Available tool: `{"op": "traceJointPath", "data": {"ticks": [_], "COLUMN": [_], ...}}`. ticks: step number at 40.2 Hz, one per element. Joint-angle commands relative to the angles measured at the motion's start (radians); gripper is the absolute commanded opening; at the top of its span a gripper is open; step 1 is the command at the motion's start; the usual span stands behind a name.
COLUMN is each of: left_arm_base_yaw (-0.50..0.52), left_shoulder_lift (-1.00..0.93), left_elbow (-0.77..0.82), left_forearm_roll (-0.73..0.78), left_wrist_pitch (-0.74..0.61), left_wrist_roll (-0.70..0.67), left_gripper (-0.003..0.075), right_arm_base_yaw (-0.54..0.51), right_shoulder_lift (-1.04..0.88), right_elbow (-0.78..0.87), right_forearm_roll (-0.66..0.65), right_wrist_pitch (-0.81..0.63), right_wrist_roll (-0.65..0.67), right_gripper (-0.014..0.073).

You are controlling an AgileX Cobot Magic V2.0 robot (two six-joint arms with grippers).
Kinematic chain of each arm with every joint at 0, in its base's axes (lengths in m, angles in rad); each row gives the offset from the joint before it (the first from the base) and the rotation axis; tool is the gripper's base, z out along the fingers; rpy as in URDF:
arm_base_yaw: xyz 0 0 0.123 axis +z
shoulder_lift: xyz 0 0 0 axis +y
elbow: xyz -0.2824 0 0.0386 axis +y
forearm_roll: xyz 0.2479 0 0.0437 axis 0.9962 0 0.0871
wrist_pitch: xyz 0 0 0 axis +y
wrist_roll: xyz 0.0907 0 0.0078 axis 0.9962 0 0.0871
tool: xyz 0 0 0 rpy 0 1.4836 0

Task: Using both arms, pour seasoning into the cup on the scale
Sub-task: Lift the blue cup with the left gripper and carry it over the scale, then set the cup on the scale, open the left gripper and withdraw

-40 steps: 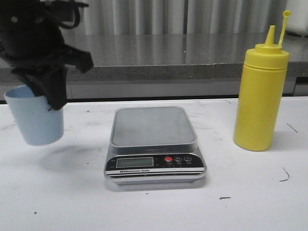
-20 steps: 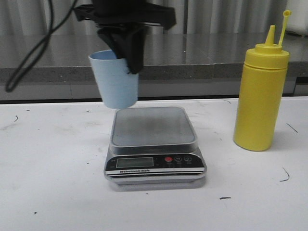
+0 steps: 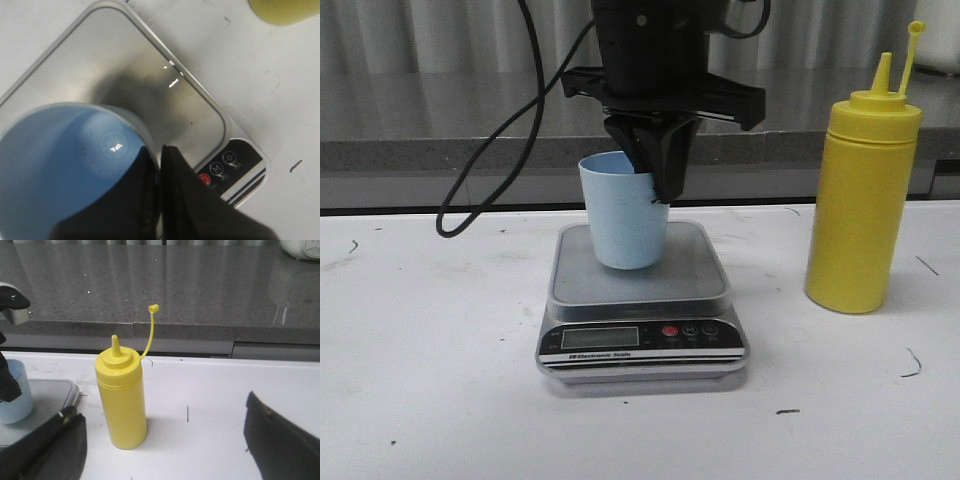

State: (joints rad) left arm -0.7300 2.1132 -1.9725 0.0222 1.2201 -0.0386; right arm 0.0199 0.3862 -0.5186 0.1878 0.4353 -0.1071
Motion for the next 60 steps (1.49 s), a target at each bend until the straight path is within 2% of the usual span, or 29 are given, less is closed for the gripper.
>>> {"op": "traceJointPath", "data": {"ticks": [1, 5, 8, 15, 18, 24, 29, 32, 41, 44, 52, 60], "left_arm_base_yaw": [-0.005, -0.005, -0.005, -0.005, -0.005, -0.005, -0.005, -0.005, 0.005, 0.016, 0.077, 0.195], "left_shoulder_lift": [-0.061, -0.061, -0.061, -0.061, -0.061, -0.061, -0.074, -0.088, -0.143, -0.17, -0.286, -0.431], "left_elbow": [-0.036, -0.036, -0.036, -0.036, -0.04, -0.106, -0.159, -0.17, -0.167, -0.149, -0.034, 0.151], "left_forearm_roll": [-0.005, -0.012, -0.022, -0.022, -0.022, 0.002, 0.008, 0.008, 0.026, 0.027, 0.028, 0.028], "left_wrist_pitch": [-0.031, -0.031, -0.031, -0.029, -0.021, 0.047, 0.047, 0.047, 0.047, 0.047, 0.047, 0.039], "left_wrist_roll": [0.002, 0.003, 0.003, 0.003, 0.003, 0.003, 0.003, 0.003, 0.003, 0.003, -0.004, -0.021], "left_gripper": [-0.0017, 0.0013, 0.0071, 0.0274, 0.0331, 0.0377, 0.0368, 0.0328, 0.0037, -0.0019, -0.002, -0.002], "right_arm_base_yaw": [-0.005, -0.005, -0.005, -0.005, -0.005, -0.005, -0.005, -0.005, -0.005, -0.005, -0.005, -0.005], "right_shoulder_lift": [0.016, 0.016, 0.016, 0.016, 0.016, 0.016, 0.016, 0.016, 0.016, 0.016, 0.016, 0.016], "right_elbow": [-0.034, -0.034, -0.034, -0.034, -0.034, -0.034, -0.034, -0.034, -0.034, -0.034, -0.034, -0.034], "right_forearm_roll": [0.003, 0.003, 0.003, 0.003, 0.003, 0.003, 0.003, 0.003, 0.003, 0.003, 0.003, 0.003], "right_wrist_pitch": [-0.078, -0.078, -0.078, -0.078, -0.078, -0.078, -0.078, -0.078, -0.078, -0.078, -0.078, -0.078], "right_wrist_roll": [0.001, 0.001, 0.001, 0.001, 0.001, 0.001, 0.001, 0.001, 0.001, 0.001, 0.001, 0.001], "right_gripper": [0.0651, 0.0651, 0.0651, 0.0651, 0.0651, 0.0651, 0.0651, 0.0651, 0.0651, 0.0651, 0.0651, 0.0651]}}
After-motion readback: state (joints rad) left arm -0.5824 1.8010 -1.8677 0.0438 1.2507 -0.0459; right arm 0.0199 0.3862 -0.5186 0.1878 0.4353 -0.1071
